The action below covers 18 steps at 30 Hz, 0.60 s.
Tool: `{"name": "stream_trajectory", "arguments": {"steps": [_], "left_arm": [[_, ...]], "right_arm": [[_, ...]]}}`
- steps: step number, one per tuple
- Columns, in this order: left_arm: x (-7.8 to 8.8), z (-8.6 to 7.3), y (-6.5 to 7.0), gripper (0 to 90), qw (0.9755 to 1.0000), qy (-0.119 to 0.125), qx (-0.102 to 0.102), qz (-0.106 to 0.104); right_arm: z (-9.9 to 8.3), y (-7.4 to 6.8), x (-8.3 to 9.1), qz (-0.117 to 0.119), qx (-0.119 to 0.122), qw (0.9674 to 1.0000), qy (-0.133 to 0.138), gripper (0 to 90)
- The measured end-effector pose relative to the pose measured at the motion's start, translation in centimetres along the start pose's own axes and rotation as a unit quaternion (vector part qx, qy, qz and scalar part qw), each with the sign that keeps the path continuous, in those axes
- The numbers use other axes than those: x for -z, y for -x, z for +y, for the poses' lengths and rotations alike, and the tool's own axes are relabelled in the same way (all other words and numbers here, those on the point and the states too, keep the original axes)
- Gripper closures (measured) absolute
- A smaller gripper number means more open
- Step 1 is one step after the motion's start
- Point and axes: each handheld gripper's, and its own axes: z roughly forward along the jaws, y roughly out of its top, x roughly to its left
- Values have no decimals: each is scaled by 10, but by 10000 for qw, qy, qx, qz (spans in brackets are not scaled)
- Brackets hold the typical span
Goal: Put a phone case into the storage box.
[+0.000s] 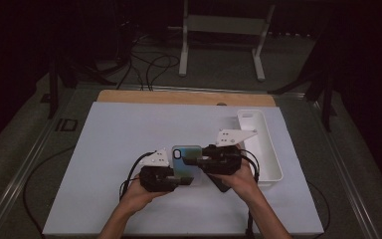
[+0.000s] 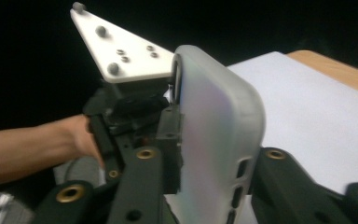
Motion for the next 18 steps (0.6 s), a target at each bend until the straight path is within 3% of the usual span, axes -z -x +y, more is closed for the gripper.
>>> {"name": "stream_trajectory", "arguments": {"steps": [5,10,11,12,14,18], "left_arm": [[-2,0,2,838,9999,82,-55,-68],[0,0,4,851,9997,111,-160,-111],[0,0,5,852,9997,120,-200,-103],[1,0,5,860,9998,108,-179,-4],[2,0,3,862,9998,111,-156,51],[4,0,0,862,9996,73,-124,255]], "right_arm": [[-1,2,-1,57,-101,9997,211,625],[0,2,0,247,-134,9990,343,619],[0,2,0,277,-134,9989,340,572],[1,1,0,222,-119,9992,315,361],[0,-2,0,-102,113,9998,136,360],[0,-4,0,-314,168,9993,69,307]]}}
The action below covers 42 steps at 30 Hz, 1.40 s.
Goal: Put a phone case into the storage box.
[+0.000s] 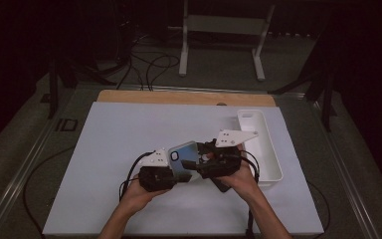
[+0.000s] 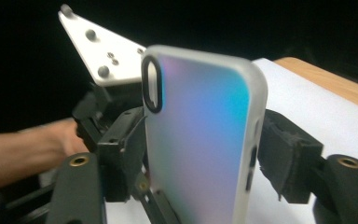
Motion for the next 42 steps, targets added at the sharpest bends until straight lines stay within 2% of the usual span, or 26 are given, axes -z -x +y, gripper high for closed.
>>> {"name": "stream_trajectory", "arguments": {"steps": [5,10,11,12,19,29,31,32,38,42], "left_arm": [[-1,0,0,862,9999,-30,6,143],[0,1,0,861,9993,1,85,375],[1,1,-1,861,9992,9,124,390],[1,1,-1,861,9990,15,141,418],[1,1,-2,861,9974,-12,197,692],[1,1,-1,861,9961,-14,256,841],[1,1,-1,861,9958,-19,262,878],[1,1,-1,860,9957,-28,260,893],[-1,1,0,861,9951,-23,298,944],[-3,1,1,861,9950,-42,291,950]], "right_arm": [[0,-2,-3,-184,21,9997,-138,273],[-1,-5,-4,-445,68,9987,-252,255],[-1,-7,-4,-578,104,9978,-299,241],[-1,-7,-4,-578,104,9978,-299,241],[0,-16,-10,-1033,175,9934,-458,140],[-3,-25,-21,-1357,171,9887,-613,111],[-4,-27,-24,-1436,170,9875,-631,111],[-4,-28,-26,-1536,186,9859,-644,111],[-5,-32,-31,-1680,177,9834,-668,111],[-4,-38,-38,-1879,266,9797,-650,112]]}}
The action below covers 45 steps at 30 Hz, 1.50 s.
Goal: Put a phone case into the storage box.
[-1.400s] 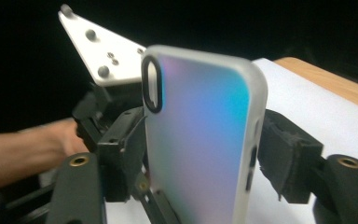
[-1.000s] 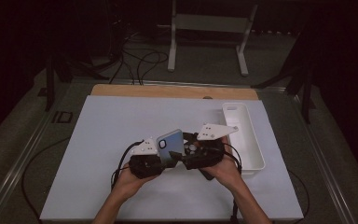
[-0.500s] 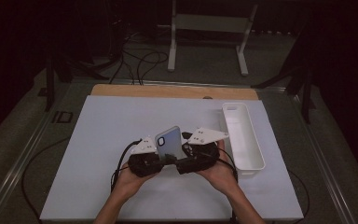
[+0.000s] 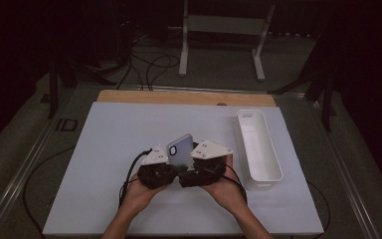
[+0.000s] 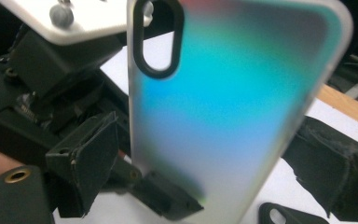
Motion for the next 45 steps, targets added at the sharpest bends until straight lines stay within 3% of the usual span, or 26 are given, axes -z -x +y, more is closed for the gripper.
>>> {"name": "stream_trajectory", "arguments": {"steps": [1,5,11,20,30,45], "left_arm": [[0,0,0,861,10000,-14,-14,8],[-2,-1,2,861,10000,-49,-48,7],[-3,-1,4,860,10000,1,-50,13],[-4,-3,6,856,9998,194,-88,-12],[-6,-3,8,858,9998,159,-54,145],[-8,-5,9,856,9997,200,-91,147]], "right_arm": [[1,-2,-2,-130,18,9999,-5,114],[4,-3,-4,-285,8,9996,42,130],[7,-4,-4,-355,-34,9993,111,136],[7,-1,-3,-345,-219,9990,188,146],[8,0,-4,-390,-361,9983,232,146],[9,6,-3,-396,-692,9965,267,148]]}}
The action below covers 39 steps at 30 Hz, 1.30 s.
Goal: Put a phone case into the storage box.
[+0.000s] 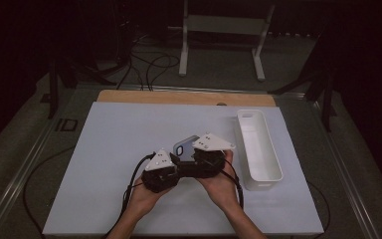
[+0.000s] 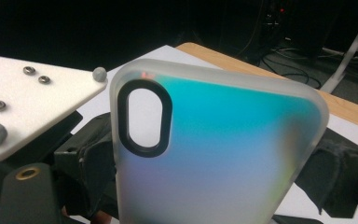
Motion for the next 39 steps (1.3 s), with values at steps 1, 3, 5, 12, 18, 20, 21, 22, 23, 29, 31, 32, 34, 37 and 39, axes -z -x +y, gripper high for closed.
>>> {"name": "stream_trajectory", "arguments": {"steps": [1,3,5,12,18,20,21,22,23,29,31,32,34,37,39], "left_arm": [[0,0,0,856,10000,1,6,-5],[-1,0,0,855,10000,-1,7,1],[-1,-1,0,855,10000,-10,12,6],[-1,-1,1,843,10000,12,-34,33],[0,-1,-1,694,10000,15,-10,27],[2,0,-2,582,9999,48,32,107],[3,0,-3,551,9998,60,26,164],[4,1,-3,510,9997,57,11,245],[5,1,-3,465,9994,59,-13,352],[11,2,-3,247,9961,215,-25,852],[14,2,-6,200,9954,245,-9,924],[15,3,-7,179,9948,259,6,984],[18,2,-10,148,9944,310,51,1013],[24,2,-13,105,9935,420,77,1054],[29,1,-15,69,9923,498,76,1135]], "right_arm": [[0,0,0,2,-6,10000,-6,149],[0,1,0,41,-67,10000,8,151],[0,2,-1,76,-83,9999,-7,154],[1,3,-1,147,-45,9999,-56,165],[1,3,-2,199,-63,9997,-82,166],[0,3,-2,171,-37,9998,-90,166],[0,3,-2,161,-48,9998,-83,166],[0,3,-2,155,-31,9998,-79,166],[0,4,-2,151,-18,9999,-63,166],[-1,8,-1,99,-62,9999,-56,165],[-1,9,-1,76,-58,9999,-47,165],[-1,9,-1,57,-66,10000,-39,165],[-1,11,0,32,-60,10000,-43,165],[-1,13,1,-29,-48,10000,-26,165],[-1,15,2,-64,-79,9999,-23,165]]}}
